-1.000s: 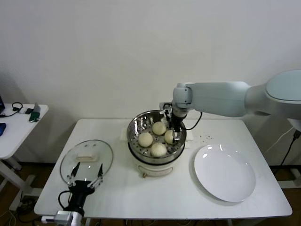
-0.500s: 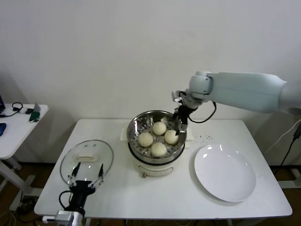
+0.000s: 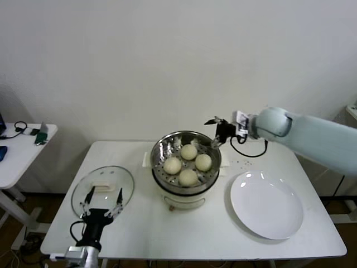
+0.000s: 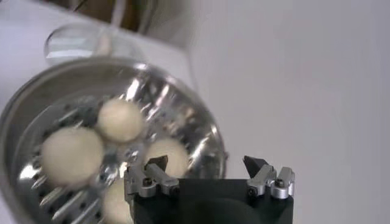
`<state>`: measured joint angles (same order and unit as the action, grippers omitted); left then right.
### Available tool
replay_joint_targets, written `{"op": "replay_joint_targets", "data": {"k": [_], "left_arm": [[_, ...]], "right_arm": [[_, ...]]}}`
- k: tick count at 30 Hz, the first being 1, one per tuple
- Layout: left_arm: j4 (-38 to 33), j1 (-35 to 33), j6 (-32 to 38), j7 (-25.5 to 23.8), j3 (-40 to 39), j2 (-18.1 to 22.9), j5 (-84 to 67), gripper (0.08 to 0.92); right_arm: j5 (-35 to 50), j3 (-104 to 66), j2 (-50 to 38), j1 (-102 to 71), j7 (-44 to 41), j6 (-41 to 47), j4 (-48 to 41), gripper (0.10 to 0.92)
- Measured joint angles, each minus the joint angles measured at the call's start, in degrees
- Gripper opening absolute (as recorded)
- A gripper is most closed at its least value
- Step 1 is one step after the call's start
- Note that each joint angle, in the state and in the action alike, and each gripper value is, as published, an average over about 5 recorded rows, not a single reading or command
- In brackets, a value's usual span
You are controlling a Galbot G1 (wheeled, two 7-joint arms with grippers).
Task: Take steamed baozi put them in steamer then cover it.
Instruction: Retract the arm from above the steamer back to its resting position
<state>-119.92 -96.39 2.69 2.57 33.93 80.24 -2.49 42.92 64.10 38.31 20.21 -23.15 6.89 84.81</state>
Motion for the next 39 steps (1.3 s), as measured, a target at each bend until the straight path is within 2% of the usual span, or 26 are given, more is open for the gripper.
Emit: {"op": "replay_joint_targets", "data": {"k": [6,12,18,27,39], "left_arm": [[-0.53,-0.37,-0.34,-0.41,0.15,0.48,2.97,0.823],[-0.79,-0.84,-1.29,-0.26,0.52,0.89,9.45,0.823],[-1.13,-1.21,-2.65,0.36,1.06,0.66,20.97,0.823],[1.00,0.44,-3.99,0.81,1.69,-0.29,47.49,0.823],[11.99,6.71,-3.86,1.51,1.47,-0.25,76.04,0.823]], "right_arm": [[-2.58,-19.12,-5.07,-18.30,6.69,-3.82,4.68,0.823],[-6.44,-40.17,-4.80,-39.16,12.19,-6.75,9.13,0.823],[-9.68,-59.98,0.05,-58.69,16.11,-7.93,13.29,0.823],[-10.83,-82.67,9.62,-80.48,18.83,-7.60,18.27,0.823],[-12.51,-100.35,20.01,-99.09,17.65,-8.86,21.27,0.823]]}}
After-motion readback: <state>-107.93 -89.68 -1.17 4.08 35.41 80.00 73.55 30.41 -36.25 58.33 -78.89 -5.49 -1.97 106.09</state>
